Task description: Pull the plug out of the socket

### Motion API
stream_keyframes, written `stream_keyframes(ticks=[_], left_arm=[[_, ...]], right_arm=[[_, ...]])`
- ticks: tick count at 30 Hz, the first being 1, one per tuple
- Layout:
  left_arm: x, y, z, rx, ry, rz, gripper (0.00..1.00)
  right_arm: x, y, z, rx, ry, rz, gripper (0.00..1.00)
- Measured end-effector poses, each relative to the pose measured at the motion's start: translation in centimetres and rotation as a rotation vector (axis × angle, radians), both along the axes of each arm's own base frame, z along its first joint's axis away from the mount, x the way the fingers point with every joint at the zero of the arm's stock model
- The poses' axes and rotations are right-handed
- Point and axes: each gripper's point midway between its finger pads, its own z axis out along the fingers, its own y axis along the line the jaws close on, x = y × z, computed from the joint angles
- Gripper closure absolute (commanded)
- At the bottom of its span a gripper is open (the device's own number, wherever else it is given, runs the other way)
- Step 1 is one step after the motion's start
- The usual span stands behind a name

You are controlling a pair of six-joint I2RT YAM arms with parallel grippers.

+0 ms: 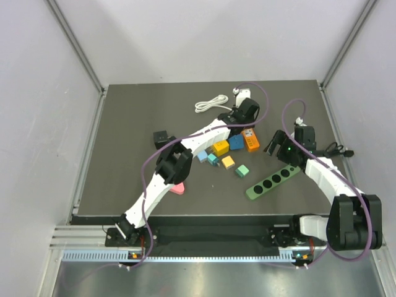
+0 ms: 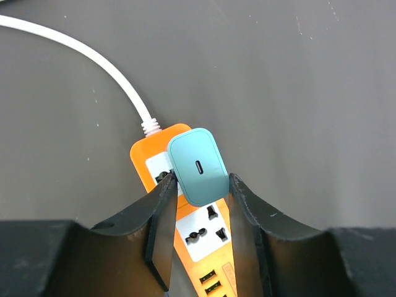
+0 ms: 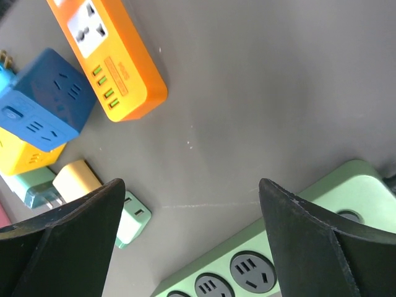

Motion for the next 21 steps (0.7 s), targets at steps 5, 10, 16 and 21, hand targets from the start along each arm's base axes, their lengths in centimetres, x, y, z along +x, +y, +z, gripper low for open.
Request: stream_keyframes(ticks=[5, 10, 16, 21], left_arm=[[0.1, -0.2, 0.1, -0.012, 0.008, -0.028, 0.92], [0.1, -0.6, 0.1, -0.041, 0.015, -0.068, 0.97], [-0.7, -0.7, 0.3, -0.067, 0.048, -0.120, 1.00], [-1.7, -1.0, 0.5, -0.083, 0.075, -0.164, 1.00]], right_arm=[[0.2, 0.9, -0.5, 0.041, 0.027, 0.035, 0.05], [2.3, 2.4, 0.4, 0.118, -0.024, 0.097, 0.04], [5.1, 3.2, -1.2, 0.215, -0.012, 0.137, 0.09], [7.0, 2.8, -2.3, 0.280, -0.025, 0.131, 0.24]])
